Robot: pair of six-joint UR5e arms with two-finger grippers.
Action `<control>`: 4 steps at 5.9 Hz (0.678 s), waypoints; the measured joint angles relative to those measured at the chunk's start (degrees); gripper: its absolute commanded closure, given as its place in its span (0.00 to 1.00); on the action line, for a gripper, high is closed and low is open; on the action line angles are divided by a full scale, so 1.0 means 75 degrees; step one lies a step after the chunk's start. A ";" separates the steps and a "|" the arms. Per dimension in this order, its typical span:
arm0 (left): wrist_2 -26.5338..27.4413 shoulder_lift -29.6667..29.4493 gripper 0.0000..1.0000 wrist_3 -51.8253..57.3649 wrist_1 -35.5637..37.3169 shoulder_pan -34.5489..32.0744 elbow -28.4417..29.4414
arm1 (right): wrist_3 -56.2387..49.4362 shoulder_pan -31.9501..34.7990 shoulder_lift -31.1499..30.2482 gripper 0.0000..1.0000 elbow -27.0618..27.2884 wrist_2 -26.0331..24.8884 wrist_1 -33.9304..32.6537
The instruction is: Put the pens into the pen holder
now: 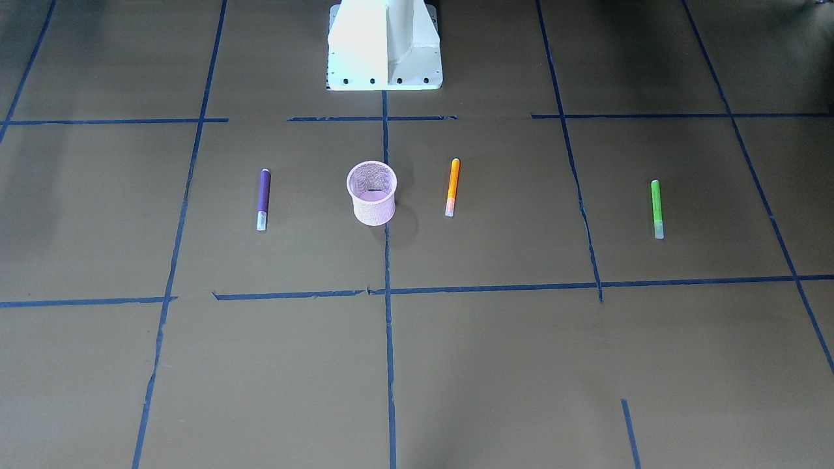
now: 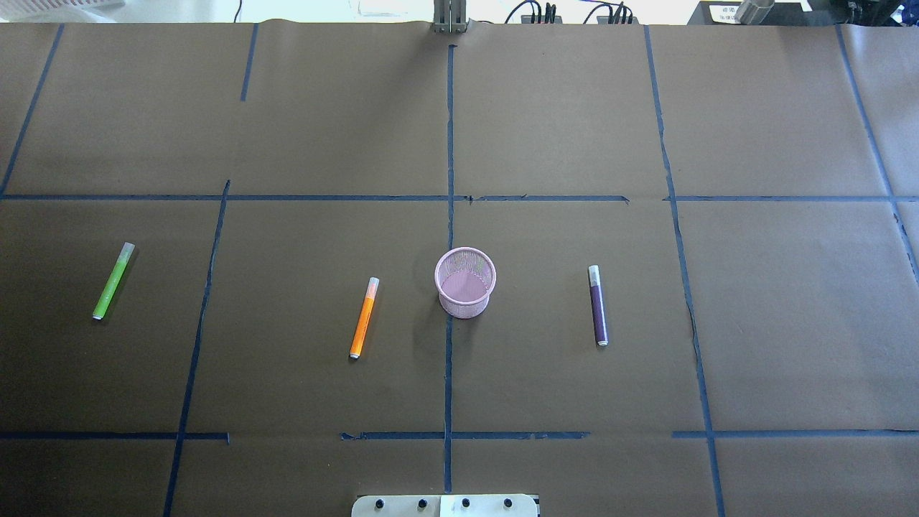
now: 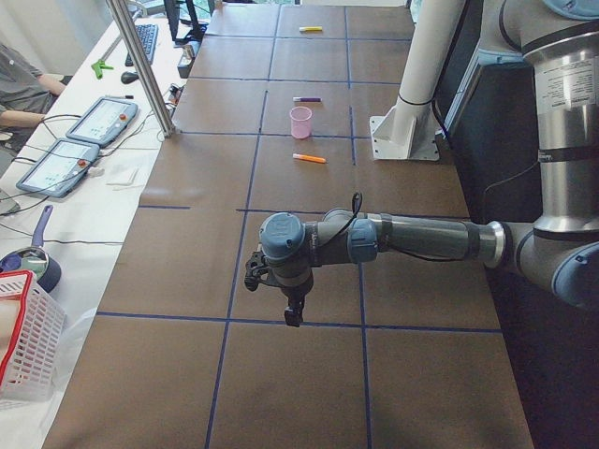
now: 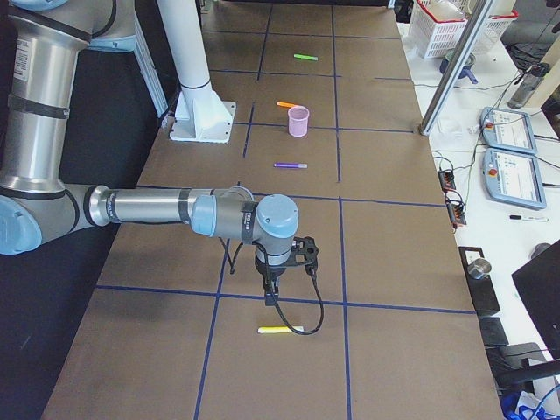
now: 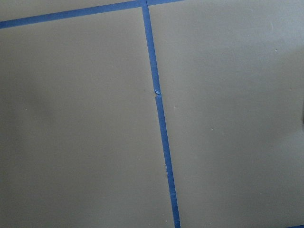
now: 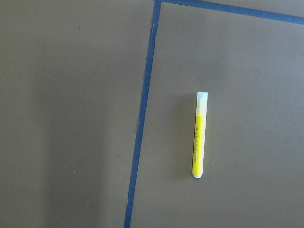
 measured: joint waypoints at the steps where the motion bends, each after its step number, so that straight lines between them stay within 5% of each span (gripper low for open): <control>1: 0.0009 0.0000 0.00 0.0008 0.0000 0.0000 -0.0011 | -0.0006 0.0000 0.0013 0.00 0.0046 0.0006 0.0003; 4: -0.0003 -0.0140 0.00 -0.0015 -0.0041 0.0021 -0.0022 | -0.0012 -0.0011 0.0081 0.00 0.0305 0.0046 0.0011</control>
